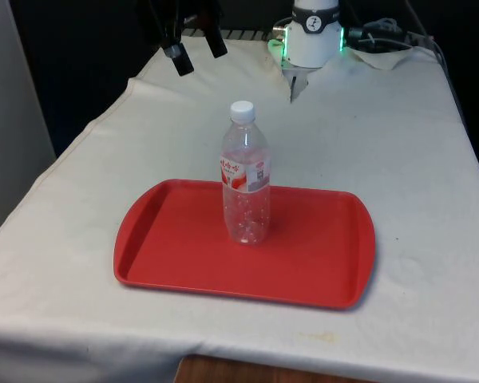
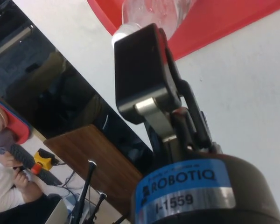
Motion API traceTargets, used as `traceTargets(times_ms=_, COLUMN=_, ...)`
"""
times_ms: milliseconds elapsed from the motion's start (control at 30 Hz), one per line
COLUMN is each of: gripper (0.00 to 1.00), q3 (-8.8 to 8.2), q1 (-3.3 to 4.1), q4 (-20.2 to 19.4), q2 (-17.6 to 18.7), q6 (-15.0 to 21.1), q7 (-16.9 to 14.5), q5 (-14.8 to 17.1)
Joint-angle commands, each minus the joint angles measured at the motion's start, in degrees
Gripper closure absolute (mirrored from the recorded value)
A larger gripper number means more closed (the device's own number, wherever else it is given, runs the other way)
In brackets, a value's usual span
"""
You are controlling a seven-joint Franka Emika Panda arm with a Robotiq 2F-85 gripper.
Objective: Place the bottle upright on the tray.
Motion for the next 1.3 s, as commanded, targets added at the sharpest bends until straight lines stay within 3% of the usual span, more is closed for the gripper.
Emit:
traceTargets(times_ms=0, gripper=0.00, q3=-0.29, q1=0.57, q4=-0.9, q2=-0.7, q6=1.5, q7=-0.1, q5=-0.7)
traceTargets(times_ms=233, gripper=0.00, q3=-0.29, q1=0.57, q4=-3.3, q2=-3.5, q6=2.1, q7=-1.3, q5=-2.4)
traceTargets(times_ms=267, gripper=0.00, q3=0.06, q1=0.00, q4=-2.4, q2=-2.8, q6=0.6, q7=-1.2, q5=-1.7)
traceTargets(times_ms=300, gripper=0.00, q3=-0.23, q1=0.57, q4=-3.6, q2=-3.8, q6=2.2, q7=-1.5, q5=-2.7)
traceTargets(times_ms=500, gripper=0.00, q3=-0.11, q1=0.46, q4=-5.3, q2=-6.0, q6=2.8, q7=-2.5, q5=-4.2)
traceTargets(times_ms=533, gripper=0.00, q3=0.11, q1=0.00, q4=-4.7, q2=-5.4, q6=1.3, q7=-2.3, q5=-3.6)
traceTargets(times_ms=567, gripper=0.00, q3=-0.11, q1=0.46, q4=-5.6, q2=-6.2, q6=2.9, q7=-2.7, q5=-4.4)
traceTargets(times_ms=800, gripper=0.00, q3=0.00, q1=0.40, q4=-6.8, q2=-8.0, q6=3.3, q7=-4.4, q5=-5.6)
traceTargets(times_ms=833, gripper=0.00, q3=0.17, q1=0.00, q4=-6.2, q2=-7.5, q6=2.0, q7=-4.2, q5=-5.0)
traceTargets(times_ms=867, gripper=0.00, q3=0.00, q1=0.40, q4=-6.8, q2=-8.1, q6=3.4, q7=-4.6, q5=-5.7)
traceTargets(times_ms=1067, gripper=0.00, q3=0.00, q1=0.34, q4=-7.2, q2=-8.5, q6=3.8, q7=-6.8, q5=-6.4)
traceTargets(times_ms=1100, gripper=0.00, q3=0.17, q1=0.00, q4=-6.7, q2=-8.1, q6=2.6, q7=-6.6, q5=-5.7)
traceTargets(times_ms=1133, gripper=0.00, q3=0.00, q1=0.34, q4=-7.2, q2=-8.5, q6=4.0, q7=-7.0, q5=-6.5)
traceTargets(times_ms=1267, gripper=0.00, q3=0.00, q1=0.40, q4=-7.3, q2=-8.5, q6=4.5, q7=-8.5, q5=-6.9)
